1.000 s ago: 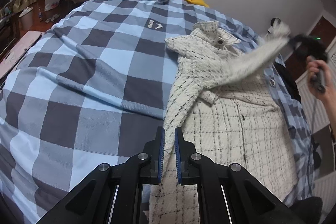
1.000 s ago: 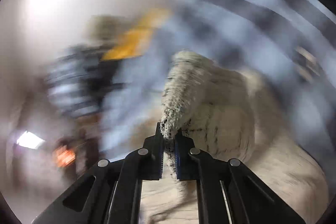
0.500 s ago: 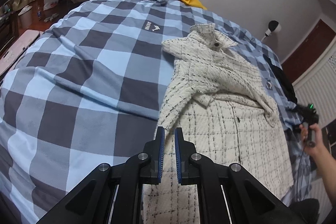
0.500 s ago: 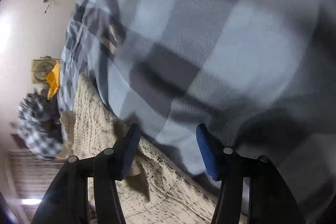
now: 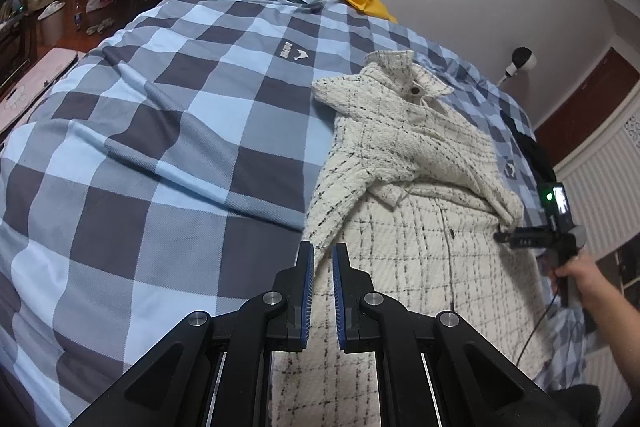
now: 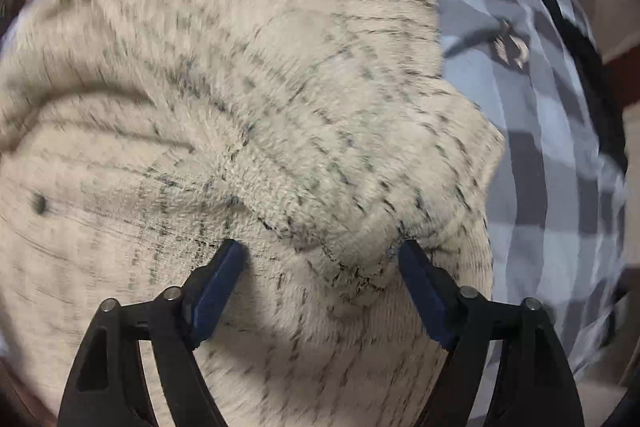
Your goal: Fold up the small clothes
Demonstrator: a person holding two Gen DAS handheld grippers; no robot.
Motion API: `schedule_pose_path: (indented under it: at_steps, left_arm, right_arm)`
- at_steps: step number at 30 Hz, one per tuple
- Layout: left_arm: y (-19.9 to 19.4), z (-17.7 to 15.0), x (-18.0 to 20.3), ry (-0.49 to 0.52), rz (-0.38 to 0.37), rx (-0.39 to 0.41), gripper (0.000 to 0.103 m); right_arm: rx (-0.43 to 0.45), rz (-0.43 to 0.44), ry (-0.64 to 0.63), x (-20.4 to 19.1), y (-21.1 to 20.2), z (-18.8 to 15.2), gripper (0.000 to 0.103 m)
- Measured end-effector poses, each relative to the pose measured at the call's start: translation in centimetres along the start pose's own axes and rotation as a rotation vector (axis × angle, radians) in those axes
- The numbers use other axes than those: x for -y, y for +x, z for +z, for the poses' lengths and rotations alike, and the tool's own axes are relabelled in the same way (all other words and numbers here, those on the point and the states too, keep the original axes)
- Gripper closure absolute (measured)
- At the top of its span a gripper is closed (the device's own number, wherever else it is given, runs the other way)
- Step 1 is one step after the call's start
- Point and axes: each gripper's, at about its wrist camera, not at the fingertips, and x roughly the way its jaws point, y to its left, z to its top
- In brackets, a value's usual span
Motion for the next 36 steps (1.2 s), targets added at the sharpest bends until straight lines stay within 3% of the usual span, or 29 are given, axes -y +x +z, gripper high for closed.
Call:
schedule_pose_path:
  at_steps: [1,3,4,8,9,10,11,13,14,15,17,19,23,26,28,31,33,34,36]
  left_arm:
    - [0.1,-0.1,0.1,0.003,0.004,-0.004,0.096]
    - [0.2,-0.1,0.2,0.006,0.005,-0.009,0.095]
    - [0.2,0.0,0.3,0.006,0.003,-0.009,0.096]
    - [0.5,0.1,0.9,0.029,0.01,-0.011,0.096]
    - [0.6,0.0,1.1,0.039,0.016,-0.017,0.096]
    - [0.9,-0.1,1.3,0.054,0.027,-0.026,0.096]
    - [1.0,-0.2,1.4,0.063,0.036,-0.031,0.095]
    - [1.4,-0.6,1.8,0.089,0.058,-0.05,0.095]
    - [1.6,-0.7,1.9,0.098,0.061,-0.06,0.095]
    - [1.9,-0.8,2.1,0.107,0.06,-0.076,0.096]
    - [3.0,-1.2,2.6,0.129,0.058,-0.112,0.095]
    - [4.3,-1.9,3.3,0.163,0.056,-0.155,0.095]
    - [6.7,-3.6,3.7,0.213,0.093,-0.239,0.095]
    - [8.6,-4.9,2.6,0.211,0.168,-0.31,0.095]
    - [9.3,-5.5,1.6,0.184,0.157,-0.329,0.096]
    - [8.9,-5.6,0.1,0.125,0.105,-0.313,0.096]
    - [8.6,-5.4,-1.2,0.05,0.065,-0.306,0.096]
    - [8.4,-5.3,-2.1,0.006,0.042,-0.304,0.096]
    - [8.0,-5.0,-3.1,-0.03,0.063,-0.291,0.096]
  right_arm:
    - [-0.002,0.034,0.016,0.6,-0.2,0.0,0.08]
    - [-0.002,0.146,0.114,2.9,-1.7,1.0,0.084]
    - [0.046,0.248,0.176,4.9,-3.6,1.8,0.084]
    - [0.24,0.348,0.374,12.4,-8.7,6.3,0.082]
    - [0.302,0.4,0.464,14.9,-9.2,7.4,0.067]
    - [0.339,0.424,0.56,17.3,-9.2,8.2,0.034]
    - [0.33,0.408,0.64,17.9,-9.7,8.6,0.018]
    - [0.289,0.328,0.882,21.2,-9.3,8.6,0.014]
    - [0.327,0.31,0.974,21.9,-9.9,7.8,0.014]
    - [0.359,0.288,0.984,21.4,-10.4,7.7,0.014]
    - [0.331,0.212,0.828,17.8,-10.7,8.6,0.014]
    - [0.246,0.21,0.617,12.5,-9.3,9.8,0.014]
    - [0.184,0.277,0.388,2.9,-6.5,11.3,0.014]
    - [0.133,0.256,0.216,-3.5,-4.7,12.5,0.014]
    - [0.09,0.196,0.129,-6.6,-2.6,13.2,0.014]
    - [0.02,0.151,0.101,-6.8,0.2,13.2,0.015]
    - [0.052,0.158,0.142,-4.3,0.5,13.1,0.016]
    - [0.076,0.111,0.173,-2.5,0.4,13.2,0.016]
    - [0.078,-0.106,0.259,3.3,0.4,13.0,0.016]
